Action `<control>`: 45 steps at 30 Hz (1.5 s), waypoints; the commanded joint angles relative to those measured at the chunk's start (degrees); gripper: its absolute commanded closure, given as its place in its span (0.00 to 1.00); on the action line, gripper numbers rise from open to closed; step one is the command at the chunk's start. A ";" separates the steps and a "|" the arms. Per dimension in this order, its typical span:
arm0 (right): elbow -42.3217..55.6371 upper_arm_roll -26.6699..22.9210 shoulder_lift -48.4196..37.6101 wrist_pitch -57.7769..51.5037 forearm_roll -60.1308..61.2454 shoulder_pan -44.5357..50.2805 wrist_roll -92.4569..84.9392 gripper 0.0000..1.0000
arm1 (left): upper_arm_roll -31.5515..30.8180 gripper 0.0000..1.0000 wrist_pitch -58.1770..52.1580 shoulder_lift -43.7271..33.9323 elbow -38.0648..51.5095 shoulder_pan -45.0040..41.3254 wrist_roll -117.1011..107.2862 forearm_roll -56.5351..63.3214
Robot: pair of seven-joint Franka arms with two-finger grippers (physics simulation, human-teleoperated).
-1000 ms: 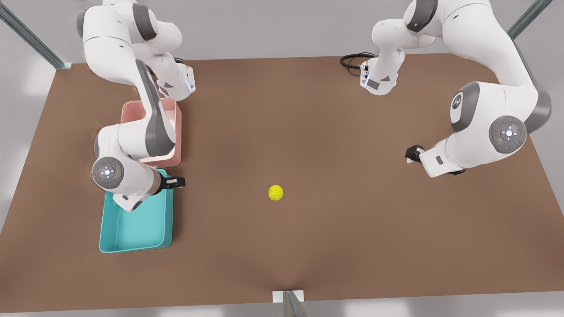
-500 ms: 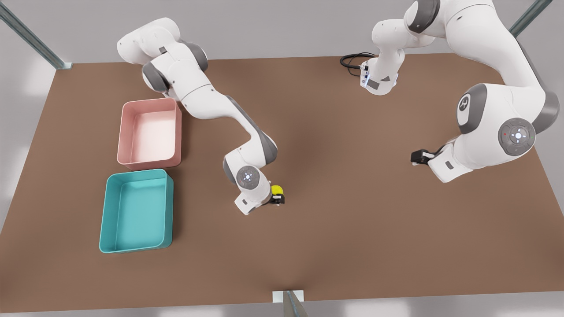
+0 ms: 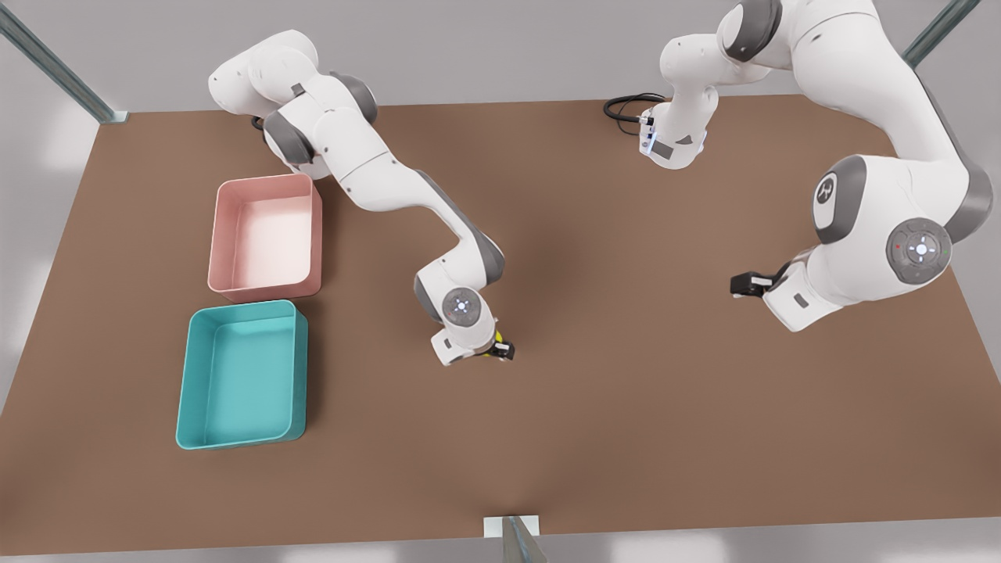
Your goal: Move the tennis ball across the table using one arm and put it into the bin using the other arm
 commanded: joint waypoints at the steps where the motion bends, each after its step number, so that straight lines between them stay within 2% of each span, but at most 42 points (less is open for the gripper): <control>1: -0.69 0.00 -0.06 -0.21 -0.54 0.48 9.92 0.00 | 0.02 0.00 -0.02 0.01 0.03 0.18 -2.64 -0.10; 19: -0.69 0.00 3.28 0.75 -0.71 2.06 8.86 0.00 | -0.07 0.00 -0.20 -0.08 0.03 0.26 -2.73 -0.10; 20: -0.69 0.00 3.28 0.67 -0.71 2.15 8.86 0.03 | -0.07 0.00 -0.20 -0.08 0.03 0.26 -2.73 -0.10; 22: -0.07 0.00 3.28 0.67 -0.63 2.15 8.95 0.28 | -0.07 0.00 -0.20 -0.08 0.03 0.26 -2.73 -0.10; 24: -0.07 0.00 3.28 0.67 -0.45 2.06 8.60 0.33 | -0.07 0.00 -0.20 0.01 0.03 0.26 -2.73 -0.10; 27: 0.11 0.00 2.58 0.58 0.34 1.36 8.25 0.34 | -0.07 0.00 -0.20 -0.08 0.03 0.26 -2.73 -0.01; 30: -0.33 0.09 -0.76 -3.11 0.43 -2.33 3.24 0.34 | -0.07 0.00 -0.20 0.01 0.03 0.26 -2.73 -0.01; 34: -1.65 0.00 -5.77 -18.83 0.25 -12.87 -18.54 0.34 | -0.07 0.00 -0.20 0.01 0.03 0.26 -2.73 -0.01; 36: -1.74 -0.53 -8.14 -24.99 -2.46 -17.61 -23.48 0.34 | -0.07 0.00 -0.20 -0.08 0.03 0.26 -2.73 -0.01; 38: -5.08 -0.53 -11.74 -26.14 -7.65 -22.19 -29.37 0.34 | -0.07 0.00 -0.20 0.01 0.03 0.26 -2.73 -0.01; 42: -8.24 -0.53 -17.28 -30.80 -10.20 -31.59 -42.55 0.33 | -0.07 0.00 -0.20 0.01 0.03 0.26 -2.73 -0.01; 45: -8.16 -0.53 -16.58 -30.19 -10.91 -36.61 -49.58 0.33 | -0.07 0.00 -0.20 0.01 0.03 0.18 -2.64 -0.01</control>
